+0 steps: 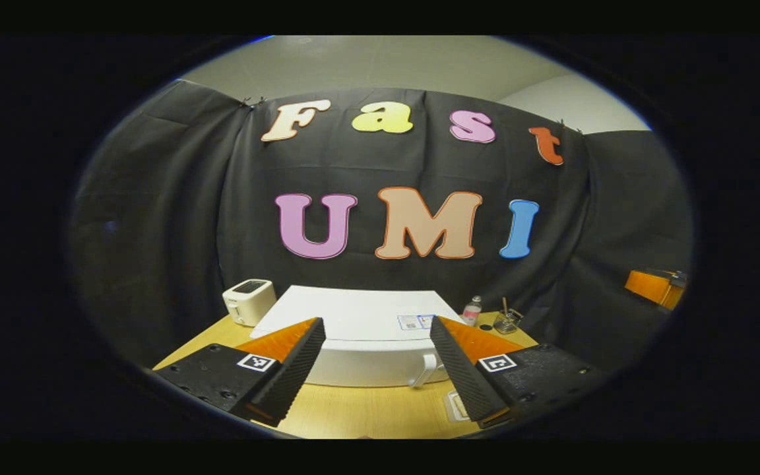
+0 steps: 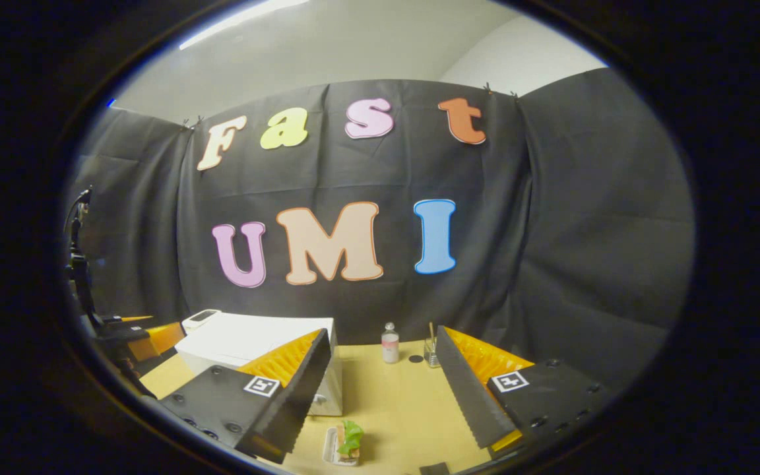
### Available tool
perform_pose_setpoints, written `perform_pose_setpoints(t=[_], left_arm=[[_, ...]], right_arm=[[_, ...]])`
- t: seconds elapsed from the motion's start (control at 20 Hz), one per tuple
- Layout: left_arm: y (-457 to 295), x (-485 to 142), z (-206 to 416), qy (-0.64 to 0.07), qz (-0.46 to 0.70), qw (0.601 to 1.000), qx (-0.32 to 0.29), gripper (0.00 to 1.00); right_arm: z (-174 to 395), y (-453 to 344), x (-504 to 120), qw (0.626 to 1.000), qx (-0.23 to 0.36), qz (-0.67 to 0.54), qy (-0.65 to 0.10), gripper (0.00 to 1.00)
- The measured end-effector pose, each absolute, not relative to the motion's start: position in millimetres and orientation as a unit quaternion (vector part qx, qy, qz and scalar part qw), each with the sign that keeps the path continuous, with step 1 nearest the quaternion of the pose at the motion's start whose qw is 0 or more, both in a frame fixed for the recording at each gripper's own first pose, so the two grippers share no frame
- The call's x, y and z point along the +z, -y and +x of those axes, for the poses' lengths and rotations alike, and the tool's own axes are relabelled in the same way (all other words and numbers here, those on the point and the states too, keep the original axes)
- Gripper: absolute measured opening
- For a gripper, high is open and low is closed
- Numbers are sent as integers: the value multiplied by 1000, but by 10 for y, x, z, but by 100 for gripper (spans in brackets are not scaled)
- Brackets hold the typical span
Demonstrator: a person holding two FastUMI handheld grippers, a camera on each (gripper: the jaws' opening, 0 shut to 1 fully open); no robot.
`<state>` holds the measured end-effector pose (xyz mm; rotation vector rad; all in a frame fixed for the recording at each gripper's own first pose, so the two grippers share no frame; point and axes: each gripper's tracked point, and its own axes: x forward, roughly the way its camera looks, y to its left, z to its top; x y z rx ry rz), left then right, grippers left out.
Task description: Open the microwave oven with the left hand, put the food in, and close the microwave oven.
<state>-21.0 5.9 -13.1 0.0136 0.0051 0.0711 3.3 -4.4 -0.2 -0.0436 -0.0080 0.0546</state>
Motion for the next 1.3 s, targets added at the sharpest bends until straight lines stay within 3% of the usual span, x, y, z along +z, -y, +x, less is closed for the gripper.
perform_pose_setpoints(t=[0.25, 0.45, 0.5, 0.55, 0.9, 1.3], left_arm=[[-166, -317, -284, -25, 5, 998, 53, 99], [-142, -686, -275, -72, 2, 996, 53, 96], [-135, -805, -265, -85, 5, 995, 53, 96], [-126, -936, -260, -98, 8, 994, 52, 96], [135, -1779, -110, -194, 12, 981, 15, 94], [482, -2386, 297, -243, 9, 970, -15, 97]], right_arm=[[36, 25, -136, 999, 38, -26, -7, 94], [32, 19, -353, 999, 40, -17, -26, 94], [25, 6, -427, 998, 43, -11, -36, 100], [5, -1, -490, 998, 47, -6, -44, 94], [-28, 161, -770, 995, 43, 23, -82, 94], [-14, 399, -870, 995, 24, 14, -91, 91]])
